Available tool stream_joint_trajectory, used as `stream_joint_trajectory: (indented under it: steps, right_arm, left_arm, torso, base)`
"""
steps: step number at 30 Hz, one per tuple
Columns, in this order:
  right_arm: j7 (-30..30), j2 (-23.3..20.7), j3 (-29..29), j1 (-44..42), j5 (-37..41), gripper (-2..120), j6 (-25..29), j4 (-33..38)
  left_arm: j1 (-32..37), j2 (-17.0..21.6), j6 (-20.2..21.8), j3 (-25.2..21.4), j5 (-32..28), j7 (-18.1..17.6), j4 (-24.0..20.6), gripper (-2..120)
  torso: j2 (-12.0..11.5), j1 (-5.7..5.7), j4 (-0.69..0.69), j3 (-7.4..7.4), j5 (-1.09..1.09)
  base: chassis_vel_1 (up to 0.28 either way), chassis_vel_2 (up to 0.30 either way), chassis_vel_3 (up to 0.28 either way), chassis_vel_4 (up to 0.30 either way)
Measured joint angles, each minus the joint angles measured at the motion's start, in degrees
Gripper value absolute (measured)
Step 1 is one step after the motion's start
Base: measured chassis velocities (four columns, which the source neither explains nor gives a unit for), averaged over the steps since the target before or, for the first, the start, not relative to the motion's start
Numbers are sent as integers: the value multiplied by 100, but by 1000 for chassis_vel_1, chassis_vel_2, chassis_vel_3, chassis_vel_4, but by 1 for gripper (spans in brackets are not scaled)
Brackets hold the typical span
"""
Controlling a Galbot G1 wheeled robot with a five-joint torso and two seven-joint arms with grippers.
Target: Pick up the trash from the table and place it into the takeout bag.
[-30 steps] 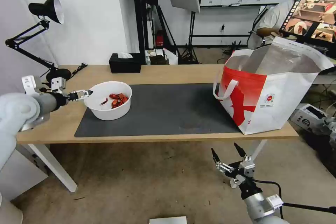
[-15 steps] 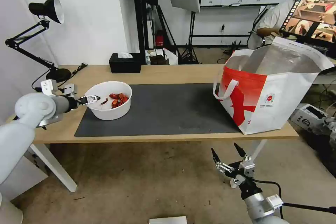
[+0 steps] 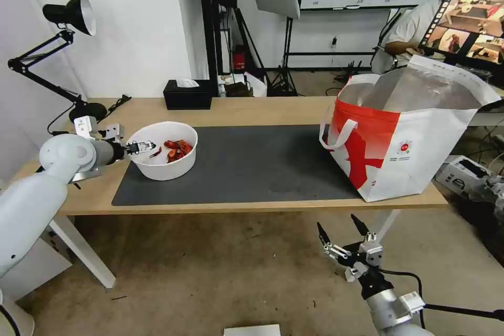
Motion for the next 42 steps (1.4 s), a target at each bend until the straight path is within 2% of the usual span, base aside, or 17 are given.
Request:
stream_joint_trajectory:
  steps: [5, 7, 9, 11, 13, 15, 16, 18, 20, 22, 35, 42]
  right_arm:
    - [0, 0, 0, 0, 0, 100, 0, 0]
    - [0, 0, 0, 0, 0, 100, 0, 0]
    - [0, 0, 0, 0, 0, 100, 0, 0]
    - [0, 0, 0, 0, 0, 100, 0, 0]
    - [0, 0, 0, 0, 0, 100, 0, 0]
    - [0, 0, 0, 0, 0, 100, 0, 0]
    - [0, 0, 0, 0, 0, 100, 0, 0]
    - [0, 0, 0, 0, 0, 100, 0, 0]
    - [0, 0, 0, 0, 0, 100, 0, 0]
    - [0, 0, 0, 0, 0, 100, 0, 0]
    - [0, 0, 0, 0, 0, 100, 0, 0]
    - [0, 0, 0, 0, 0, 100, 0, 0]
  left_arm:
    - [-47, 5, -5, 62, -32, -73, 42, 65]
    - [-79, 16, -6, 98, -68, -123, 56, 53]
    - [-89, 24, -6, 114, -86, -136, 59, 49]
    - [-107, 38, -7, 150, -109, -144, 65, 37]
    - [-113, 39, -9, 164, -115, -148, 66, 33]
    - [-128, 38, -11, 199, -132, -152, 66, 23]
    - [-128, 38, -11, 199, -132, -152, 66, 23]
    - [-130, 34, -11, 223, -138, -153, 61, 12]
    - [-130, 33, -11, 227, -142, -153, 59, 9]
    - [-117, 24, -12, 228, -144, -152, 46, 0]
    - [164, -6, -3, -59, -185, -100, -210, 0]
    - [384, 40, -24, -315, -29, 144, -518, 0]
  torso:
    - [0, 0, 0, 0, 0]
    - [0, -1, 0, 0, 0]
    - [0, -1, 0, 0, 1]
    - [0, -1, 1, 0, 1]
    - [0, -1, 1, -1, 1]
    - [0, -1, 0, 0, 1]
    - [0, -1, 0, 0, 1]
    - [0, -1, 0, 0, 0]
    - [0, -1, 0, 0, 0]
    - [0, -1, 1, 0, 1]
    - [0, 0, 0, 0, -2]
    - [0, 0, 0, 0, 0]
  base:
    - [0, 0, 0, 0]
    - [0, 0, 0, 0]
    - [0, 0, 0, 0]
    - [0, 0, 0, 0]
    - [0, 0, 0, 0]
    - [0, 0, 0, 0]
    - [0, 0, 0, 0]
    - [0, 0, 0, 0]
    - [0, 0, 0, 0]
    - [0, 0, 0, 0]
    - [0, 0, 0, 0]
    - [0, 0, 0, 0]
